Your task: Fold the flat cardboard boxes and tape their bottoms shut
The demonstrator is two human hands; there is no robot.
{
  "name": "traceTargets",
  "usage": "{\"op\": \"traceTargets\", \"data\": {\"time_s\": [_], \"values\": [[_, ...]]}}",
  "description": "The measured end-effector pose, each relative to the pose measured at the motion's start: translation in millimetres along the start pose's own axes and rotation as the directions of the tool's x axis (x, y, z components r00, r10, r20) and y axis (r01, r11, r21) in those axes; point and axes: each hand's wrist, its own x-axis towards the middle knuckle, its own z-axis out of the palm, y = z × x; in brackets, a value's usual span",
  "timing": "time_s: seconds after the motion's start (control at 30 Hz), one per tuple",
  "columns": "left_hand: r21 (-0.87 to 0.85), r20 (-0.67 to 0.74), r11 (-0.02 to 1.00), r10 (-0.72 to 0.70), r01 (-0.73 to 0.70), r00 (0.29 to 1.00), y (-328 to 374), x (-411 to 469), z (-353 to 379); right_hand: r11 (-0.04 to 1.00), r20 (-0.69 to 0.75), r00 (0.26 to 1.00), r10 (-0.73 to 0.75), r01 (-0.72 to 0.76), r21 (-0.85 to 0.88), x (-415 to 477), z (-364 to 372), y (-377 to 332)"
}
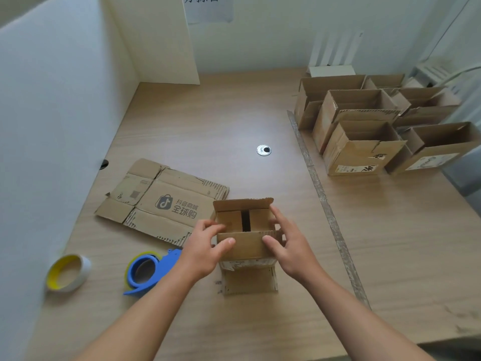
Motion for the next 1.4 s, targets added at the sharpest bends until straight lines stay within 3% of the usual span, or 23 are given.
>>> {"op": "traceTargets", "data": {"time_s": [0.1,0.17,0.3,0.47,0.63,0.73,0.83,0.93,1.0,1.13,1.23,1.3,1.4], "values": [[-0.124,-0.151,0.992,0.021,-0.04,0.988,6,6,2,0.996,-0.013,1.0,0.012,-0.013,-0.087,8,0,4],[-0.09,-0.196,0.993,0.06,-0.079,0.979,9,14,0,0.995,-0.01,0.999,0.039,-0.04,-0.09,9,4,7],[0.149,-0.066,0.978,0.158,-0.146,0.985,16,31,-7,0.998,-0.047,0.997,0.068,-0.068,-0.013,7,10,6],[0.264,0.064,0.94,0.207,-0.217,0.976,-9,19,0,0.995,-0.107,0.99,0.091,-0.086,0.043,3,12,8],[0.22,0.002,0.961,0.172,-0.168,0.985,-13,5,14,0.981,-0.007,1.0,-0.003,0.002,-0.194,7,19,12],[0.197,0.012,0.963,0.184,-0.183,0.983,-11,0,22,0.99,0.051,0.999,0.017,-0.009,-0.144,11,25,14],[0.156,-0.029,0.975,0.165,-0.159,0.986,-17,-4,27,0.987,0.019,1.0,-0.007,0.01,-0.159,13,30,10],[0.112,-0.039,0.983,0.152,-0.146,0.988,-20,-4,25,0.921,-0.003,0.997,-0.077,0.07,-0.384,16,30,3],[0.056,-0.027,0.986,0.156,-0.155,0.987,-19,-4,21,0.853,0.06,0.993,-0.099,0.116,-0.508,19,29,-5],[-0.059,-0.169,0.991,0.107,-0.118,0.98,-27,0,3,0.847,0.165,0.986,-0.025,0.108,-0.521,26,31,-8],[0.131,-0.174,0.991,0.033,-0.01,0.984,-43,13,-12,0.858,0.123,0.992,-0.017,0.078,-0.508,34,28,-5],[0.346,-0.087,0.936,-0.045,0.073,0.995,-51,26,-16,0.859,0.098,0.995,-0.021,0.068,-0.508,40,25,-4],[0.526,-0.012,0.84,-0.152,0.136,0.988,-59,44,-14,0.869,0.033,0.999,-0.021,0.035,-0.493,46,20,0]]}}
